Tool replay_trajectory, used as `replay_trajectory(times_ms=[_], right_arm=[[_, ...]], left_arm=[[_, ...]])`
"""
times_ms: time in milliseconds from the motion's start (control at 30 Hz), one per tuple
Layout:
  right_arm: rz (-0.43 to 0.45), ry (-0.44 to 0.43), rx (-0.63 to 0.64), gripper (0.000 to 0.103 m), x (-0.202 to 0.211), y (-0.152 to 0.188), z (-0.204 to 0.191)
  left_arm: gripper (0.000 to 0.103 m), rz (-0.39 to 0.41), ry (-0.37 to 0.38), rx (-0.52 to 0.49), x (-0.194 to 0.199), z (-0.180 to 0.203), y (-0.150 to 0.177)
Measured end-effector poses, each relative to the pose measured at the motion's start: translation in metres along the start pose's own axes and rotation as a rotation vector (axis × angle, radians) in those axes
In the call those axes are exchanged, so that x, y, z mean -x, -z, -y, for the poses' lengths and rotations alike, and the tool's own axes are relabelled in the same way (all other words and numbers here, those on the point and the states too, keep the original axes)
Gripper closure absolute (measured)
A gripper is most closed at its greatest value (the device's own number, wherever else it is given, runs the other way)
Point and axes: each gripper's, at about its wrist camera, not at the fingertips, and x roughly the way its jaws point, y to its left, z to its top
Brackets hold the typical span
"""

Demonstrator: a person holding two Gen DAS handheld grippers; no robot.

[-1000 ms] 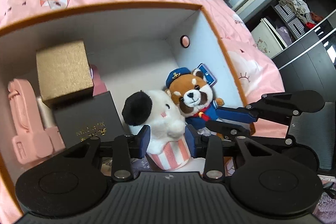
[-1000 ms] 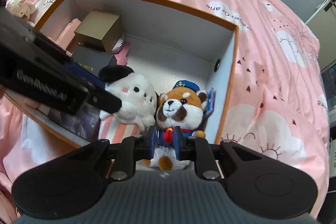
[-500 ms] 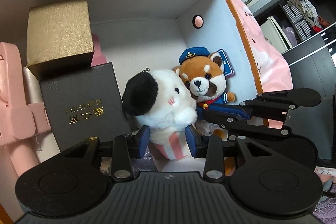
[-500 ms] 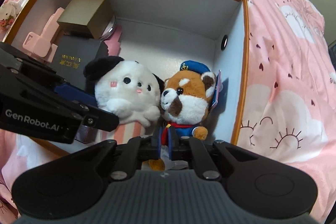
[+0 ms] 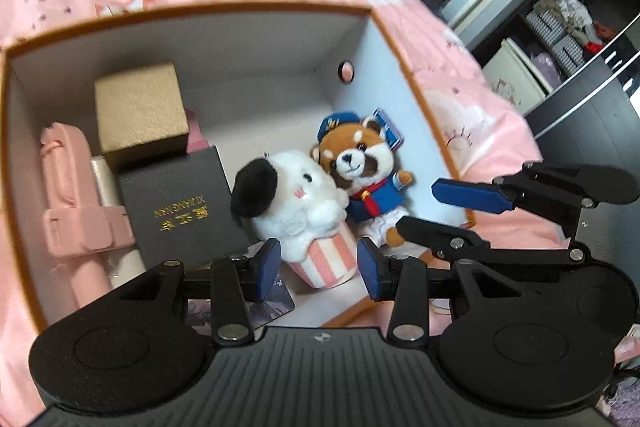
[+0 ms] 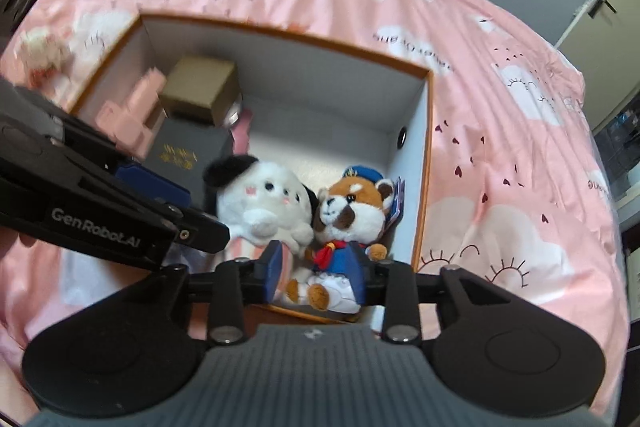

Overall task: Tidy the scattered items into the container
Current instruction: 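Lower both plushes into the shoebox and open both grippers, then move both open grippers back toward the crocheted bunny and lotion tube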

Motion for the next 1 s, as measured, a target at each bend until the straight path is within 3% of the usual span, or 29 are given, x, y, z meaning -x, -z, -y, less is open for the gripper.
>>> replay_trajectory(times_ms=[233,333,400,467,500,800,1000], right_arm=[[0.129,-0.024,-0.115,0.052,0.031,0.006,-0.015],[0.204,-0.014,-0.14,0.038,0.045,0.008,-0.028],[0.237,0.003,-0.145,0.036,0.053,0.008,-0.038],[0.27,0.017,-0.145,0.032,0.06,0.008,-0.048],[0.288,0.026,-0.143,0.03,0.063,0.008,-0.055],[0.39,0.07,-0.149,0.023,0.078,0.003,-0.099],[0.405,-0.029,-0.16,0.018,0.075,-0.01,-0.128]], left_arm=[[0.05,0.185,-0.038,-0.026,0.05,0.01,0.016],[0.039,0.278,-0.052,-0.047,0.071,0.012,0.027],[0.037,0.308,-0.064,-0.053,0.082,0.011,0.032],[0.024,0.332,-0.08,-0.049,0.093,0.007,0.036],[0.022,0.341,-0.085,-0.041,0.098,0.004,0.038],[0.016,0.413,-0.14,0.14,0.152,-0.045,0.062],[0.016,0.41,-0.262,0.096,0.176,-0.069,0.073]])
